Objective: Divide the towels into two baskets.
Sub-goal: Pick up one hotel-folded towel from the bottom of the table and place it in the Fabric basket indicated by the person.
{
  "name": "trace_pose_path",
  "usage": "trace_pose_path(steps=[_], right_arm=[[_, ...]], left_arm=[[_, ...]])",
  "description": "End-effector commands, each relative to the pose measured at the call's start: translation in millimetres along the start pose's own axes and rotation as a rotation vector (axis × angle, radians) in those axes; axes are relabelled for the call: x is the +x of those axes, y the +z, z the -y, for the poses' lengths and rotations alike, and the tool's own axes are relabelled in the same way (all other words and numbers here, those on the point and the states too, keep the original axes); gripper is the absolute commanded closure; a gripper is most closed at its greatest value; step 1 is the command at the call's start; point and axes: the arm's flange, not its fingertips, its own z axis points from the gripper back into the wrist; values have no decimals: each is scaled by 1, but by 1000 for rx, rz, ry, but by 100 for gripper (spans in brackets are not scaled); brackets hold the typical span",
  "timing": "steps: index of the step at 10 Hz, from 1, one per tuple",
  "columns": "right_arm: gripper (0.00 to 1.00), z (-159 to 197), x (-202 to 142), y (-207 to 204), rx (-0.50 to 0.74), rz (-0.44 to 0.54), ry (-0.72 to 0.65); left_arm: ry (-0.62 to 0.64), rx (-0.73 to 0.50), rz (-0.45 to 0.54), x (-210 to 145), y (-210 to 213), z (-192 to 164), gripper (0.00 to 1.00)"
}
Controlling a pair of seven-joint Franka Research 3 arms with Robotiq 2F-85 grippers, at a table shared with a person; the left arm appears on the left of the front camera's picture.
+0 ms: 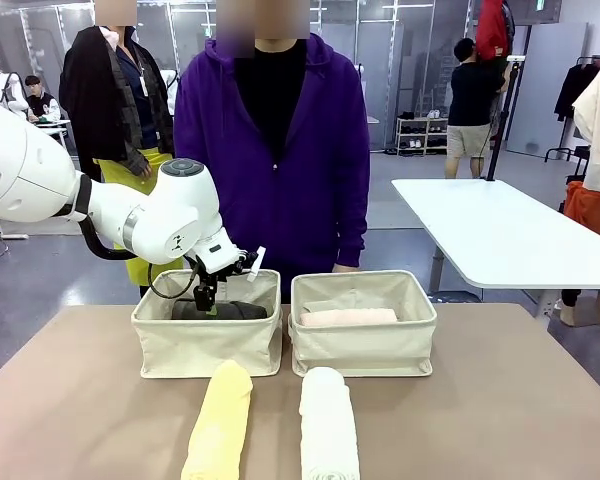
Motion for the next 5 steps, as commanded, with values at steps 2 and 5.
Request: trace_pose_path(steps=[2,5], right_arm=[[0,-4,-1,2,7,1,1],[0,-4,-1,2,7,1,1]], left_arm=[[0,0,0,0,0,0,0],[227,-44,217,-20,78,-18,0]])
